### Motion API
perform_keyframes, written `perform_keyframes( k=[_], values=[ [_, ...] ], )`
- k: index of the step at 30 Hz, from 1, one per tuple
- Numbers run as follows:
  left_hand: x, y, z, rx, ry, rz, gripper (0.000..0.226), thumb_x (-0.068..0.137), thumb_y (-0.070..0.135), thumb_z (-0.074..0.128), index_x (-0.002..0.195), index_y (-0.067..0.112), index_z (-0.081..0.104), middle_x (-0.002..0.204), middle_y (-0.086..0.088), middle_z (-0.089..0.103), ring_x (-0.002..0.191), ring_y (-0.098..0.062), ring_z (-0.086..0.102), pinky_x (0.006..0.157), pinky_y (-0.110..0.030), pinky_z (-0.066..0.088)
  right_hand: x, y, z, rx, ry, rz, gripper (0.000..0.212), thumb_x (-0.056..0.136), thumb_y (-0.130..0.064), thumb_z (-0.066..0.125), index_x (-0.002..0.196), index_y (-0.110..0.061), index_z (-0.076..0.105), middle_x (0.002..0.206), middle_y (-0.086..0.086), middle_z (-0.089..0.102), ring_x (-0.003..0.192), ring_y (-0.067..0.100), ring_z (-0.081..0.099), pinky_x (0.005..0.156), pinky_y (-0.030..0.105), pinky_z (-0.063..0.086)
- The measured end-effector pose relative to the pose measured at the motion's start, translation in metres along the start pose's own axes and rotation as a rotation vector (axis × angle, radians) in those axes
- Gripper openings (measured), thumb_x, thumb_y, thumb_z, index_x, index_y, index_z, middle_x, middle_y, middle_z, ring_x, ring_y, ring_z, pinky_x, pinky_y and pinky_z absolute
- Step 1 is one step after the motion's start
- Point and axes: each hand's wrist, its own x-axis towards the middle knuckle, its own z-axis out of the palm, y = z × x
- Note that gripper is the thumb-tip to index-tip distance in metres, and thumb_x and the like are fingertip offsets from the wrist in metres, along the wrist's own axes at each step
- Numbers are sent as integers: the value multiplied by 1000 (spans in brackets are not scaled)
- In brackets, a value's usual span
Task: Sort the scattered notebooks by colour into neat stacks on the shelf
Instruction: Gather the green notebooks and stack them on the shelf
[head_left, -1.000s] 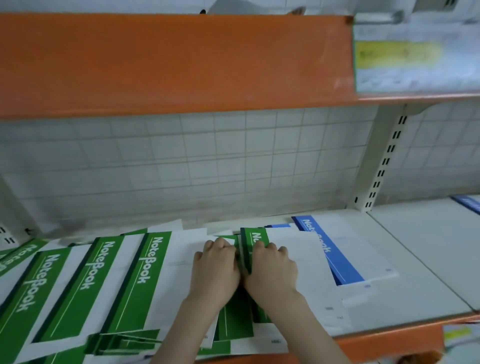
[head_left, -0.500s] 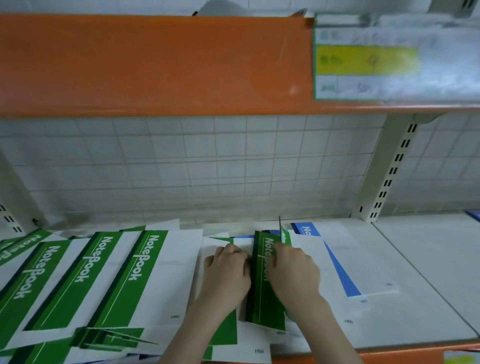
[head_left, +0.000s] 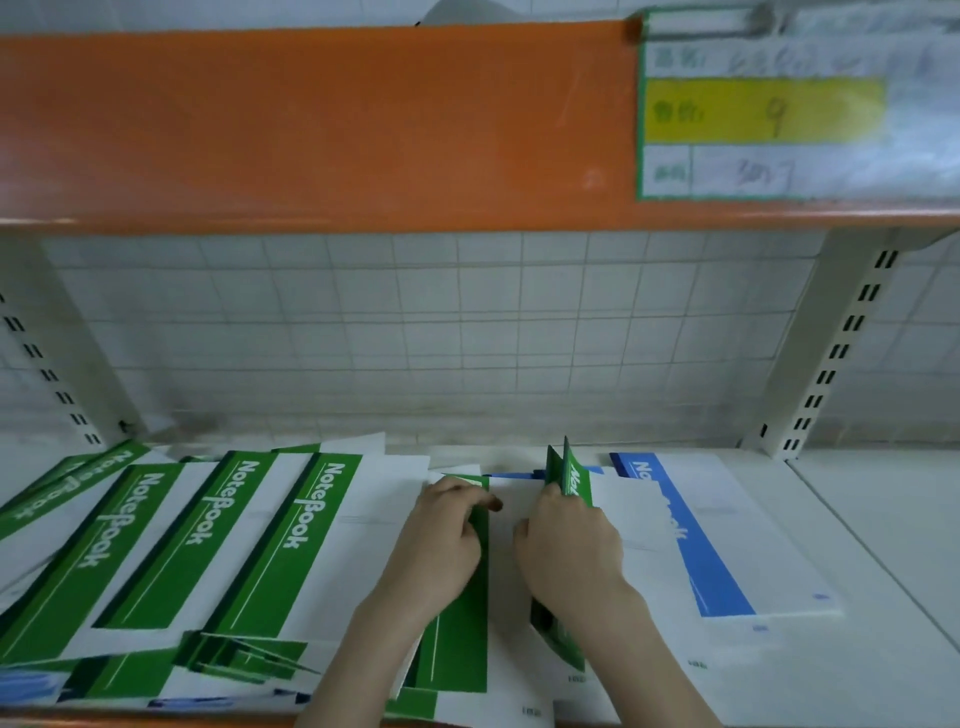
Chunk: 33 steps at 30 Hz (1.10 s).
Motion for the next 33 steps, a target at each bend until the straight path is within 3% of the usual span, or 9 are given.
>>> perform_keyframes(
  k=[5,7,9,13,20,24,28,33],
  values=[
    [-1,-9,-10,6,27,-24,43,86,-3,47,114,25,64,116,9,53,111,-4,44,90,-12,35,-2,-12,-7,235,43,-116,35,98,-23,37,129,-6,41,101,8,63,86,23,63,64,27,41],
    [-1,-11,-13,10,34,-26,42,85,-4,46,111,22,65,113,5,57,110,-8,47,91,-17,38,-6,-24,-8,321,19,-200,60,98,-27,40,148,-9,13,97,7,64,76,21,58,64,28,41],
    [-1,-12,-16,40,59,-18,35,86,0,48,105,22,66,107,3,58,105,-11,48,87,-20,39,-9,-36,-5,348,-3,-274,69,99,-28,40,151,-16,-3,96,7,65,78,23,60,69,32,47],
    [-4,-20,-26,59,88,-13,21,87,6,52,96,20,65,97,2,56,97,-15,51,79,-22,41,-12,-53,-1,333,16,-326,56,100,-22,35,150,-16,10,107,11,63,95,29,63,79,34,49],
    [-15,-38,-41,183,105,-10,28,89,9,52,111,20,64,112,0,58,106,-17,51,88,-29,44,-16,-76,1,198,21,-301,47,100,-22,37,143,-8,27,115,11,61,99,29,63,80,34,50],
    [-22,-56,-56,280,100,-100,39,94,14,45,131,25,52,132,2,49,125,-17,40,103,-36,37,-21,-94,-2,160,-17,-273,23,97,-17,39,116,-7,49,109,12,61,96,31,62,70,31,45],
    [-29,-74,-72,340,92,-144,39,95,20,43,134,28,47,138,3,42,130,-17,33,104,-34,32,-21,-118,-4,112,-12,-225,10,95,-14,41,97,-10,51,106,12,60,96,31,61,65,28,38],
    [-39,-95,-93,462,112,-284,48,93,42,48,137,23,41,139,-5,41,130,-24,35,104,-38,35,-20,-154,6,54,7,-225,18,95,-9,43,108,-6,55,109,12,59,97,30,62,65,29,39]
  ],
)
